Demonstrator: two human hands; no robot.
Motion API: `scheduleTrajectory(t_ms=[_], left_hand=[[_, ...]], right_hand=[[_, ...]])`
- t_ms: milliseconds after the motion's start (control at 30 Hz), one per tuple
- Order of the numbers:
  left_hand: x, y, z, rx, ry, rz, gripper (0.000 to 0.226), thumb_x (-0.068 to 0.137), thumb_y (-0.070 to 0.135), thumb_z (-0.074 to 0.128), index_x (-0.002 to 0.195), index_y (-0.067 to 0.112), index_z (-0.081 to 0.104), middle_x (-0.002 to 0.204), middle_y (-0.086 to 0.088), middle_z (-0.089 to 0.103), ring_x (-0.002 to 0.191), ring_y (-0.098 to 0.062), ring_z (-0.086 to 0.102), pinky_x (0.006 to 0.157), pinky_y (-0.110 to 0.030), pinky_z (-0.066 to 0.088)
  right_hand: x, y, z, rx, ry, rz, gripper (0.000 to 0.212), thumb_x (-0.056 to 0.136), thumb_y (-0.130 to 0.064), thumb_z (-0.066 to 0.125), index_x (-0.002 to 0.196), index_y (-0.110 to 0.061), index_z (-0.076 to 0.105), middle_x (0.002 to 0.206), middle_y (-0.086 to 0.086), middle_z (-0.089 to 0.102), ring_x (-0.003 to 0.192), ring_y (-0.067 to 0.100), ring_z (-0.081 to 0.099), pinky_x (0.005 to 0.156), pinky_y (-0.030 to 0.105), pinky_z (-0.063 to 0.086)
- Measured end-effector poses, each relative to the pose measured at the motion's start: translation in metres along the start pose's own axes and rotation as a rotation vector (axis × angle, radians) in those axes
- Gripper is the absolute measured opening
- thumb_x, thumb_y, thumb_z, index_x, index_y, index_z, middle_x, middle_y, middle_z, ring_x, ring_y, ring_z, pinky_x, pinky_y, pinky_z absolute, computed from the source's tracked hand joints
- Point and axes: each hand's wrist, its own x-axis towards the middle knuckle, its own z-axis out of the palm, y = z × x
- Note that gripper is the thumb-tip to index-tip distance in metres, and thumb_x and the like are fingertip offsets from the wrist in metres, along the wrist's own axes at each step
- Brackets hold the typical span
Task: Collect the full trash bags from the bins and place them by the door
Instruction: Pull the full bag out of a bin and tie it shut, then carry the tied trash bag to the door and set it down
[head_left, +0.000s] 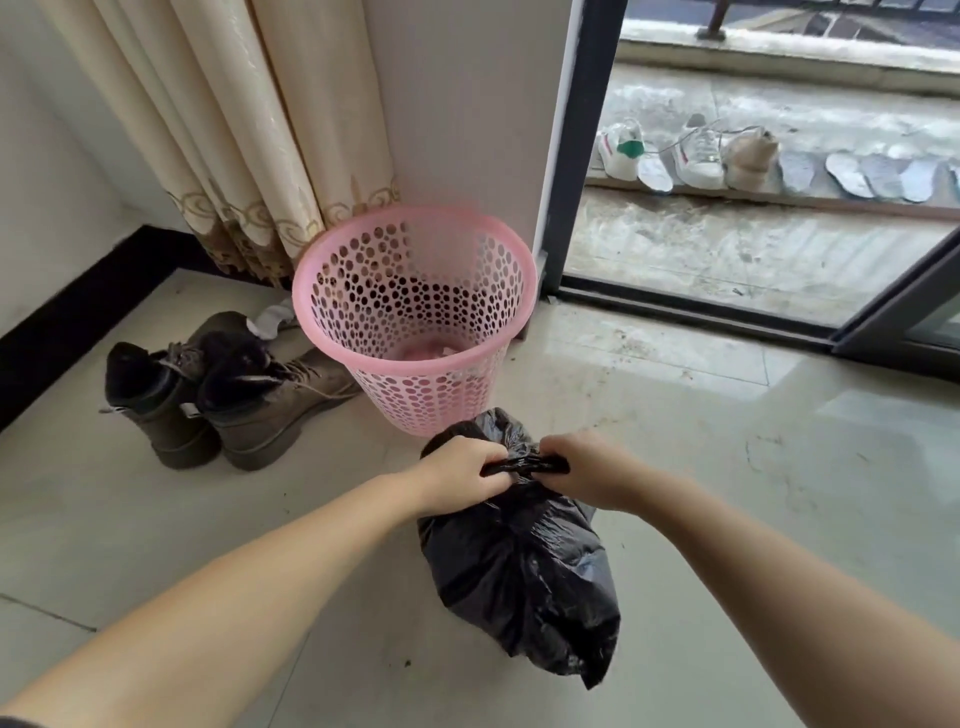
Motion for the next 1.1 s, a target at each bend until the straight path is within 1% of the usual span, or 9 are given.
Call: scheduleTrajectory(t_ms=[100,267,400,500,633,767,900,967,1100], left_hand=[[-0.013,0.003,0.008,-0.055,-0.042,-0.086,0.025,0.092,0.028,0.054,0.073,0.012,0.052,0.064,0.004,0.051,0.067,-0.015,0.050,0.061,-0.029,0.032],[-0.056,0.039,-0.007,0.012,-0.225,-0.184,0.023,0.092,0.031,0.052,0.073,0.021,0.045,0.076,-0.003,0.057,0.077,-0.024,0.055,0.067,-0.033,0.041],[-0.081,0.090,-0.057,-0.039,-0.150,-0.214,0.020,0.086,0.026,0.053,0.069,0.028,0.044,0.083,-0.004,0.060,0.086,-0.029,0.059,0.076,-0.040,0.050],[-0.106,0.137,-0.095,0.022,-0.117,-0.182,0.008,0.088,0.026,0.053,0.082,0.021,0.052,0.093,-0.008,0.066,0.088,-0.029,0.059,0.068,-0.033,0.041],[-0.149,0.195,-0.149,0.011,-0.134,-0.171,0.011,0.089,0.026,0.051,0.079,0.026,0.045,0.095,-0.009,0.066,0.088,-0.029,0.059,0.065,-0.031,0.034],[-0.196,0.255,-0.211,0.074,-0.146,-0.182,0.009,0.090,0.025,0.050,0.090,0.018,0.055,0.098,-0.010,0.066,0.091,-0.031,0.058,0.065,-0.031,0.033],[-0.235,0.316,-0.267,0.082,-0.102,-0.223,0.008,0.088,0.026,0.051,0.084,0.020,0.053,0.097,-0.011,0.067,0.092,-0.032,0.059,0.069,-0.035,0.043],[-0.252,0.346,-0.290,0.061,-0.052,-0.239,0.012,0.087,0.026,0.053,0.077,0.023,0.047,0.092,-0.012,0.066,0.090,-0.034,0.060,0.072,-0.038,0.046],[-0.272,0.398,-0.320,0.088,0.036,-0.224,0.010,0.089,0.022,0.054,0.081,0.016,0.052,0.092,-0.012,0.066,0.088,-0.028,0.058,0.064,-0.030,0.032]], right_hand=[[-0.012,-0.007,0.009,0.035,0.001,0.036,0.013,0.087,-0.026,0.057,0.088,-0.013,0.059,0.085,0.010,0.066,0.078,0.028,0.059,0.070,0.037,0.049],[-0.052,-0.044,-0.018,-0.053,-0.165,0.043,0.015,0.089,-0.028,0.052,0.081,-0.018,0.043,0.078,0.001,0.052,0.073,0.024,0.049,0.066,0.036,0.046],[-0.084,-0.072,-0.077,-0.043,-0.174,0.065,0.019,0.090,-0.029,0.050,0.091,-0.011,0.053,0.088,0.010,0.062,0.081,0.031,0.058,0.063,0.032,0.040],[-0.111,-0.094,-0.127,-0.022,-0.195,0.079,0.019,0.089,-0.031,0.052,0.095,-0.013,0.057,0.091,0.009,0.066,0.085,0.033,0.061,0.066,0.035,0.047],[-0.153,-0.135,-0.189,0.074,-0.224,0.101,0.018,0.088,-0.026,0.056,0.093,-0.010,0.060,0.089,0.012,0.067,0.084,0.031,0.061,0.064,0.031,0.038],[-0.196,-0.183,-0.247,0.152,-0.238,0.104,0.015,0.088,-0.026,0.057,0.090,-0.012,0.058,0.082,0.009,0.063,0.085,0.032,0.061,0.064,0.030,0.036],[-0.238,-0.227,-0.320,0.233,-0.192,0.119,0.014,0.090,-0.022,0.055,0.096,-0.010,0.060,0.096,0.013,0.068,0.086,0.030,0.060,0.067,0.029,0.037],[-0.259,-0.244,-0.356,0.271,-0.150,0.098,0.012,0.090,-0.019,0.056,0.096,-0.010,0.061,0.092,0.010,0.066,0.079,0.024,0.053,0.063,0.026,0.033],[-0.292,-0.260,-0.402,0.262,-0.108,0.054,0.011,0.090,-0.020,0.055,0.082,-0.018,0.049,0.076,-0.002,0.052,0.074,0.019,0.048,0.051,0.018,0.030]])
